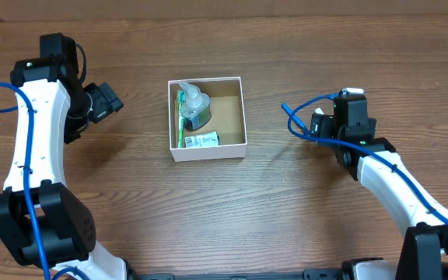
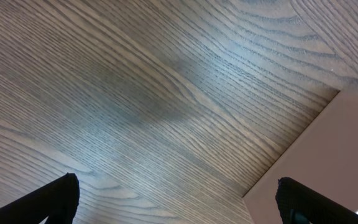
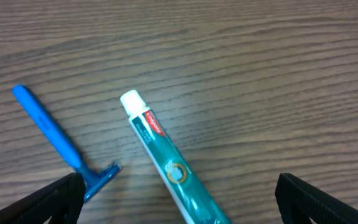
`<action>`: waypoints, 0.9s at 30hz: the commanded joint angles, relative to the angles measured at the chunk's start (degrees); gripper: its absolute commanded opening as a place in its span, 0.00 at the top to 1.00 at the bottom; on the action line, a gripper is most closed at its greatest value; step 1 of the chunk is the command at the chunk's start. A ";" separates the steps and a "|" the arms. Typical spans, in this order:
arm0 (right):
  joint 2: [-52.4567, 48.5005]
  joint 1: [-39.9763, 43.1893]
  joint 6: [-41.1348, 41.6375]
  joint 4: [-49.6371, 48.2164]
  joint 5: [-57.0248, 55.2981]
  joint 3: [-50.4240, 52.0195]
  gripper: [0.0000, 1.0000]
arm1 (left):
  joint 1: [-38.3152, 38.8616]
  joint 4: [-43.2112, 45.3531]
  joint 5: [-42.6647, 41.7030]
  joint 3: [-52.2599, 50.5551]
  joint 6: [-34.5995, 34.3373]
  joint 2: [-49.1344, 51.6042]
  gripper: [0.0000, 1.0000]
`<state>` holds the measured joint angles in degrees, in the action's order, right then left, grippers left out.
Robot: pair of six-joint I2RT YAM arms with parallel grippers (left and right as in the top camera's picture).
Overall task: Pack container
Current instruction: 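Move right gripper back to the Colgate toothpaste tube and grasp it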
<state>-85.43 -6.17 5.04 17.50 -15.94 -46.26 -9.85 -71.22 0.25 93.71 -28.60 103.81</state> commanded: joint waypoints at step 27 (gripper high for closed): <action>-11.50 5.03 -4.52 -7.80 6.16 3.78 0.11 | -0.24 -0.11 0.17 1.07 -0.59 -1.92 0.00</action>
<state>-95.70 -1.48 1.45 10.68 -10.33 -42.83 -9.85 -71.22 0.25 93.71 -28.60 103.81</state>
